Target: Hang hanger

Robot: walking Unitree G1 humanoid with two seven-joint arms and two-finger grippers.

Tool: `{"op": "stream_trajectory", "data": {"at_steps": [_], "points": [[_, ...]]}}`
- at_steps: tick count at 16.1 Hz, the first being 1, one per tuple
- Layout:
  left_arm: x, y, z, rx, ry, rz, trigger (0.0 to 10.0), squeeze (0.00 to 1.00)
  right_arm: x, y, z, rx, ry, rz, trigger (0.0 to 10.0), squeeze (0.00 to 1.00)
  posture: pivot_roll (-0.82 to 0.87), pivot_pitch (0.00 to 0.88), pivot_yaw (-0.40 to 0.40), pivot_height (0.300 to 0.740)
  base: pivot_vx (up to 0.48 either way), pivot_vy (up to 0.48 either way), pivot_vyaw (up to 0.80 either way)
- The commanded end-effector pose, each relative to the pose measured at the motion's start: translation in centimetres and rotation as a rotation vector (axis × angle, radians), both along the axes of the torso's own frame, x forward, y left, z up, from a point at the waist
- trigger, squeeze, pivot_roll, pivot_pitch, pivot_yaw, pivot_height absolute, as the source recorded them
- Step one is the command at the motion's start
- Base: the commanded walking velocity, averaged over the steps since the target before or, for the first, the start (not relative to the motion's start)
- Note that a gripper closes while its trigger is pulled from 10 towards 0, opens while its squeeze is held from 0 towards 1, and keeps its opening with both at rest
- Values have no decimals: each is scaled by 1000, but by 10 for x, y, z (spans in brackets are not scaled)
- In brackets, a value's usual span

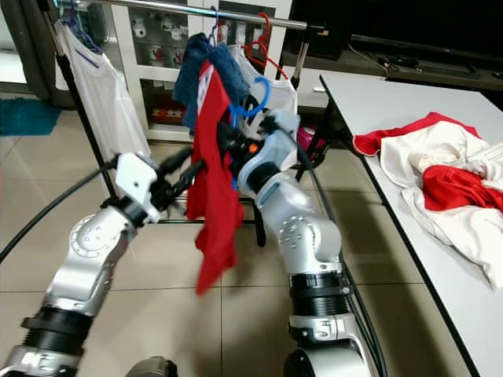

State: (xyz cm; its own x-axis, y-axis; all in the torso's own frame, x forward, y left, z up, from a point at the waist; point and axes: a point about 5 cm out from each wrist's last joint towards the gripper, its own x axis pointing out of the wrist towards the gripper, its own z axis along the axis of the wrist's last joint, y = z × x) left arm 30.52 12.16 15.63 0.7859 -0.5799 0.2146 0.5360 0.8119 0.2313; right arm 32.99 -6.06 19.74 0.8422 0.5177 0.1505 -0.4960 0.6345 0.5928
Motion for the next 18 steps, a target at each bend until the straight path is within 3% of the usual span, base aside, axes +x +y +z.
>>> {"op": "stream_trajectory", "data": {"at_steps": [1, 3, 5, 6, 7, 8, 9, 15, 18], "points": [[3, -4, 5, -27, -31, 14, 10000, 1000, 1, 8, 19, 89, -77, 39, 10000, 0, -4, 0, -75, 740, 0, 0, 0], [4, -7, 7, -48, -63, 40, 10000, 1000, 1, 9, 19, 94, -88, 57, 10000, 0, -4, 0, -82, 740, 0, 0, 0], [4, -7, 14, -150, -76, 64, 10000, 1000, 0, 11, 18, 50, -107, 71, 10000, 0, -5, 0, -88, 740, 0, 0, 0], [4, -5, 16, -255, -32, 43, 10000, 1000, -1, 13, 16, -13, -124, 72, 10000, 0, -7, 0, -89, 740, 0, 0, 0], [2, 1, 8, -249, 32, 15, 10000, 1000, 0, 13, 10, -114, -137, 61, 10000, 0, -11, 0, -86, 740, 0, 0, 0], [2, 3, 5, -235, 46, 14, 10000, 839, 0, 13, 9, -127, -137, 59, 10000, 0, -11, 0, -86, 740, 0, 0, 0], [1, 11, 2, -239, 79, 15, 10000, 0, 1, 11, 7, -153, -137, 40, 10000, 0, -11, 0, -86, 740, 0, 0, 0], [-16, 38, 4, -308, 272, -174, 10000, 0, 7, 0, 6, -356, -222, -82, 10000, 0, 2, 0, -101, 740, 0, 0, 0], [-23, 24, 7, -294, 313, -300, 10000, 0, 10, 4, 10, -467, -274, -125, 10000, 0, 3, 0, -94, 740, 0, 0, 0]]}}
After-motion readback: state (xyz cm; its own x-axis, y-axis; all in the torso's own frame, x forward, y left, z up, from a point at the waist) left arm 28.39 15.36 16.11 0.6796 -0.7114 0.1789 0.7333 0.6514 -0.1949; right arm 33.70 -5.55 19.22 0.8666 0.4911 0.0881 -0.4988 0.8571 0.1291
